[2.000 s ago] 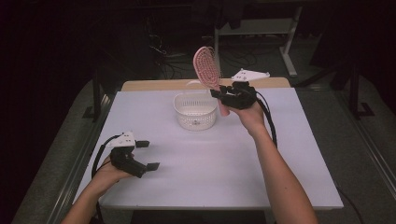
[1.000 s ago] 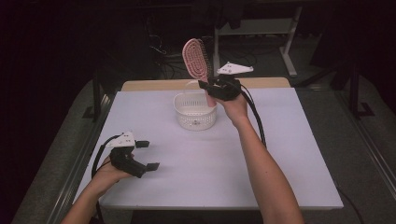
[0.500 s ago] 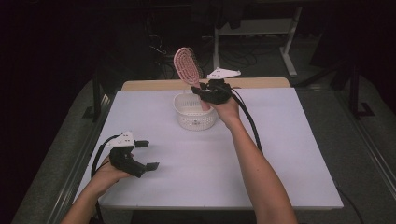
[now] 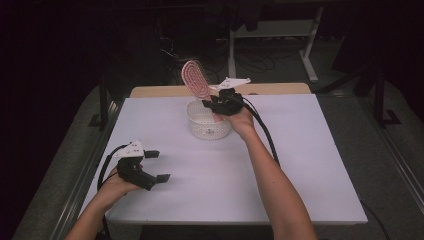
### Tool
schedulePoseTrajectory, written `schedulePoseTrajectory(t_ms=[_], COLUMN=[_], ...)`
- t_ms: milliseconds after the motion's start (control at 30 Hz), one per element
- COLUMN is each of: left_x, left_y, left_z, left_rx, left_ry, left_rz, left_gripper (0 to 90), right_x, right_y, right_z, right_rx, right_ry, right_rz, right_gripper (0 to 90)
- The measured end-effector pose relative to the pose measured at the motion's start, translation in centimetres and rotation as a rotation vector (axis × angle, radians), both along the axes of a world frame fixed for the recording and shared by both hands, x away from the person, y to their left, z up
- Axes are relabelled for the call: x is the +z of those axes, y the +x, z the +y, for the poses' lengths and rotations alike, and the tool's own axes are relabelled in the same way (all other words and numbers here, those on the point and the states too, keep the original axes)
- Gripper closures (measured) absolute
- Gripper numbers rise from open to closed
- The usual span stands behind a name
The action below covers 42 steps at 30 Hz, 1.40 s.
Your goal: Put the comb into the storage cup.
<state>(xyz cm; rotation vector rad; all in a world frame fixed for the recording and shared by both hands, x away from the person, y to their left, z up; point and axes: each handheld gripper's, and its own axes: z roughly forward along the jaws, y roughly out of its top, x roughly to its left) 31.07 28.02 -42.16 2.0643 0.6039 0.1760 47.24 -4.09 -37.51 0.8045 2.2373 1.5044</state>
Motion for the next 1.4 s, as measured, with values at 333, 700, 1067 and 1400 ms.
schedulePoseTrajectory(t_ms=[333,700,1067,1400], left_x=[0.0,0.0,0.1,0.0], left_y=[0.0,0.0,0.0,0.0], left_z=[-0.1,0.0,0.0,0.0], left_rx=[-0.002,-0.002,-0.003,-0.003], left_ry=[0.002,0.002,0.003,0.003], left_rz=[-0.001,-0.002,-0.003,-0.003], left_gripper=[0.0,0.0,0.0,0.0], right_x=[-0.7,-1.0,-1.5,-1.6], right_y=[0.4,0.8,1.1,1.4], right_z=[0.3,1.1,2.3,2.3], right_rx=[0.027,0.057,0.077,0.069], right_ry=[-0.069,-0.144,-0.212,-0.221], right_rz=[0.047,0.078,0.109,0.130], right_gripper=[68.3,68.0,67.9,61.5])
